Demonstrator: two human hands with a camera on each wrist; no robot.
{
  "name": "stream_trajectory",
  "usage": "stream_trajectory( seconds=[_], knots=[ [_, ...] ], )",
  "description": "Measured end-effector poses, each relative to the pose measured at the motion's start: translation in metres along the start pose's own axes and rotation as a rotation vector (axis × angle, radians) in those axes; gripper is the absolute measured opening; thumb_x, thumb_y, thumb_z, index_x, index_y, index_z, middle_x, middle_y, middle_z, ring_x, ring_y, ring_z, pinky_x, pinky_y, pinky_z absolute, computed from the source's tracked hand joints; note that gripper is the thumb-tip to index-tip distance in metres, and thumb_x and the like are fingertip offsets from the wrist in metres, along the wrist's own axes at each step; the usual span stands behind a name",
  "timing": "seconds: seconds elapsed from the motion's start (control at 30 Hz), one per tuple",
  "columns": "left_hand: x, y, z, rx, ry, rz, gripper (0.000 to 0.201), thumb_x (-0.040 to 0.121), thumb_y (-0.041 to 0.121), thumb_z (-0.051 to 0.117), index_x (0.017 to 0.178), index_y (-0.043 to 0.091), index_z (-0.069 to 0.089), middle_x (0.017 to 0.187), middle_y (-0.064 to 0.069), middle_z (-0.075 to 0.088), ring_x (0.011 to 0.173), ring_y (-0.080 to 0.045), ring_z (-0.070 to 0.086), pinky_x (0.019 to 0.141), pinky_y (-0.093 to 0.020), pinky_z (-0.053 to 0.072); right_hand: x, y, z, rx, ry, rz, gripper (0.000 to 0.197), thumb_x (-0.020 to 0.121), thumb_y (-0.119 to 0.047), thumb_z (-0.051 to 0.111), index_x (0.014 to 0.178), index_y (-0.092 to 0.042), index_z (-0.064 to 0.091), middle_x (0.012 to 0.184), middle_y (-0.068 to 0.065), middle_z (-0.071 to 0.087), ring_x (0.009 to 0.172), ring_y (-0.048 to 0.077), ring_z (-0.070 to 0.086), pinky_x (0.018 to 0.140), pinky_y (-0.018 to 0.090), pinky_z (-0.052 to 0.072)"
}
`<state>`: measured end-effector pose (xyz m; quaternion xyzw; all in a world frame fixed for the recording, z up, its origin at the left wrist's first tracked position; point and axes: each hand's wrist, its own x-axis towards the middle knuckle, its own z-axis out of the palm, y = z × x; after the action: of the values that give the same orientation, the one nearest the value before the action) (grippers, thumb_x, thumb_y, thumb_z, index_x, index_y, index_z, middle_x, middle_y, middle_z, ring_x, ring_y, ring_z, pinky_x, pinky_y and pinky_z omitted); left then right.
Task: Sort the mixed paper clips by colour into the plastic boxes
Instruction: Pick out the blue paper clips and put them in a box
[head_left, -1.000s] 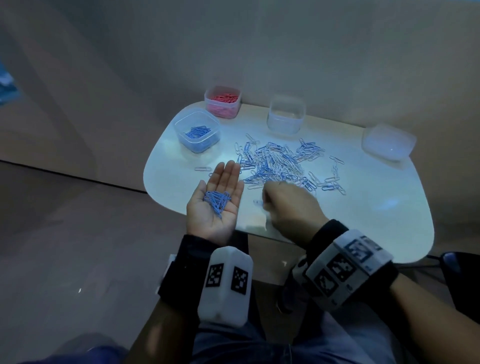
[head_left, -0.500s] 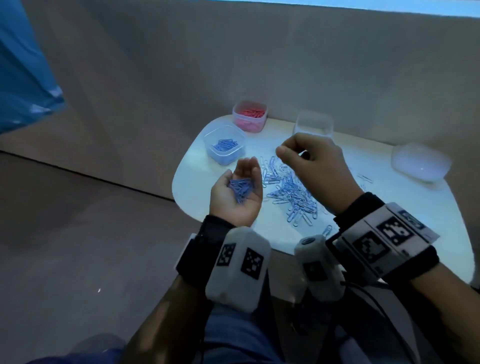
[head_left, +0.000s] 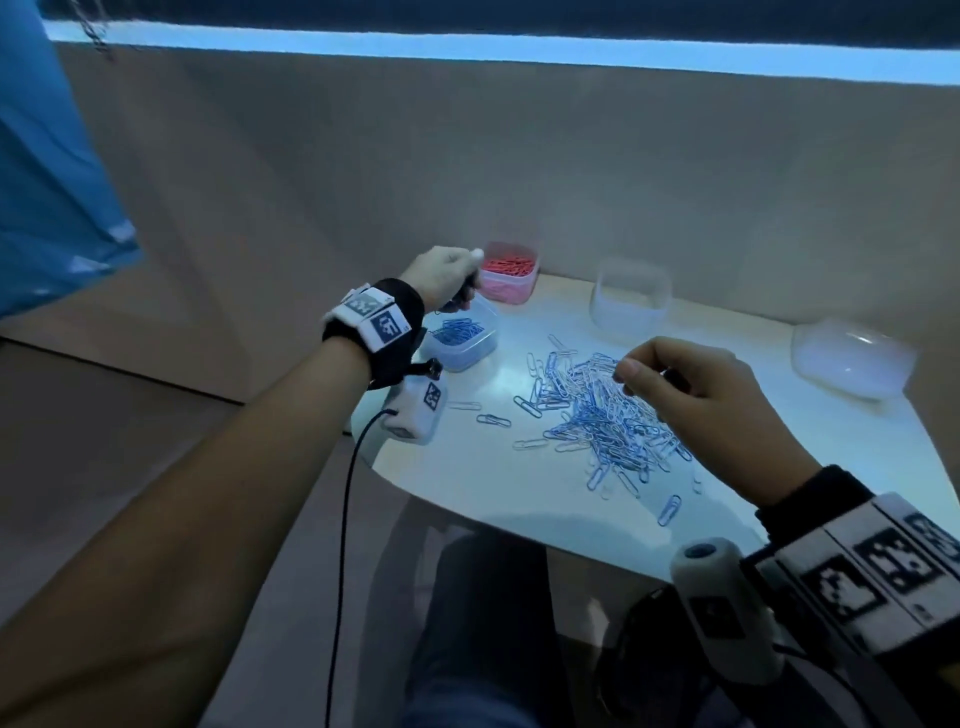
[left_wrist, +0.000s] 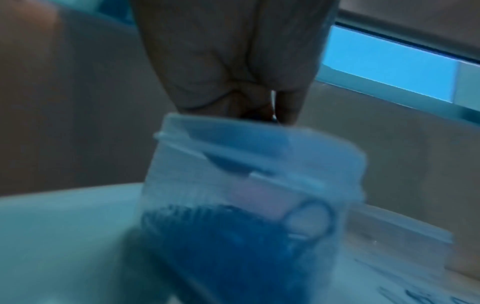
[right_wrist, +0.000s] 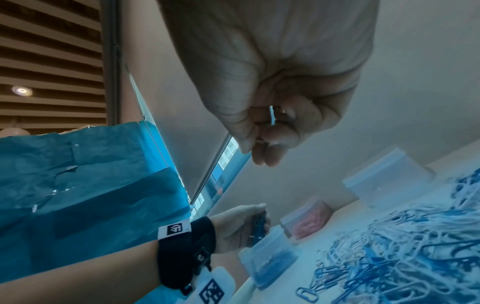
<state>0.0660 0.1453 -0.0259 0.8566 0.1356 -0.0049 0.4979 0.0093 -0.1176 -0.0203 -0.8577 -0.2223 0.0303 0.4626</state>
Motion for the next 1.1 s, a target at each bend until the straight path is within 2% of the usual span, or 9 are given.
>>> stream_trajectory(
  seconds=[0.1,0.2,0.3,0.37,0.5,0.6,0.77,0.93,1.1],
  knots=[
    [-0.005,-0.002,-0.003,0.149,-0.052,0.028,0.024,0.094,0.014,0.049,0.08,0.004,0.066,0.073,-0.006,0.064,0.067,-0.014,0.06,0.069,-0.021,0.048,-0.002,0.008,-0.007,-0.025,-0.013,0.02,0.017,0.088,-0.02,0.06,0.074,-0.013,0.065,0.065,-0.003,0.059,0.054,0.005,0.045,0.052,0.01,0.036],
    [-0.015,0.002,-0.009,0.353,-0.026,0.086,0.02,0.09,0.018,0.057,0.088,0.004,0.072,0.082,-0.004,0.069,0.078,-0.012,0.063,0.08,-0.02,0.046,0.001,0.016,-0.014,-0.052,-0.007,0.049,0.016,0.088,-0.02,0.06,0.074,-0.012,0.064,0.067,-0.002,0.06,0.053,0.005,0.045,0.051,0.01,0.036],
    [-0.026,0.006,-0.006,0.69,-0.109,0.084,0.04,0.091,0.035,0.056,0.059,0.011,0.058,0.059,0.0,0.052,0.06,-0.015,0.048,0.059,-0.024,0.035,0.009,0.026,-0.012,-0.221,-0.079,0.069,0.009,0.087,-0.016,0.061,0.08,-0.015,0.066,0.073,-0.006,0.06,0.055,0.001,0.049,0.056,0.007,0.036],
    [-0.034,0.007,0.0,0.841,-0.159,0.053,0.047,0.089,0.046,0.054,0.057,0.012,0.055,0.056,-0.002,0.047,0.059,-0.02,0.045,0.055,-0.025,0.03,0.009,0.032,-0.002,-0.403,-0.248,0.044,0.01,0.085,-0.015,0.063,0.093,-0.016,0.069,0.086,-0.002,0.06,0.07,0.008,0.052,0.069,0.02,0.041],
    [-0.055,0.017,0.015,1.021,0.099,0.139,0.033,0.085,0.045,0.06,0.1,0.017,0.068,0.101,-0.007,0.062,0.1,-0.028,0.055,0.069,-0.029,0.035,0.004,0.037,0.014,-0.689,-0.521,-0.031,0.037,0.081,-0.02,0.066,0.118,-0.024,0.059,0.113,-0.002,0.052,0.098,0.02,0.054,0.077,0.029,0.041],
    [-0.082,0.023,0.048,0.917,0.151,0.33,0.031,0.081,0.041,0.066,0.097,0.015,0.063,0.099,-0.002,0.056,0.1,-0.024,0.053,0.072,-0.029,0.034,0.005,0.039,0.006,-0.687,-0.522,-0.01,0.04,0.078,-0.021,0.071,0.116,-0.02,0.057,0.112,-0.003,0.055,0.089,0.017,0.05,0.076,0.029,0.041],
    [-0.104,0.021,0.115,0.749,-0.403,0.252,0.053,0.066,0.044,0.079,0.104,0.015,0.057,0.084,0.003,0.052,0.082,-0.017,0.047,0.077,-0.032,0.044,-0.002,0.046,-0.004,-0.533,-0.425,0.058,0.039,0.073,-0.025,0.075,0.108,-0.015,0.06,0.102,-0.001,0.055,0.083,0.014,0.047,0.077,0.031,0.042],
    [-0.095,0.019,0.123,0.706,-0.48,0.237,0.047,0.069,0.021,0.081,0.107,0.01,0.056,0.074,0.003,0.052,0.066,-0.014,0.048,0.062,-0.023,0.039,-0.005,0.049,0.001,-0.536,-0.403,0.085,0.035,0.073,-0.025,0.074,0.103,-0.015,0.061,0.092,-0.004,0.048,0.095,0.02,0.053,0.08,0.032,0.045],
    [-0.091,0.016,0.119,0.547,-0.501,0.203,0.025,0.071,0.0,0.075,0.093,0.005,0.064,0.066,0.006,0.048,0.052,-0.01,0.047,0.043,-0.01,0.038,-0.004,0.048,0.009,-0.528,-0.405,0.11,0.039,0.069,-0.029,0.077,0.099,-0.014,0.059,0.088,-0.003,0.046,0.084,0.016,0.045,0.07,0.028,0.038]
  ],
)
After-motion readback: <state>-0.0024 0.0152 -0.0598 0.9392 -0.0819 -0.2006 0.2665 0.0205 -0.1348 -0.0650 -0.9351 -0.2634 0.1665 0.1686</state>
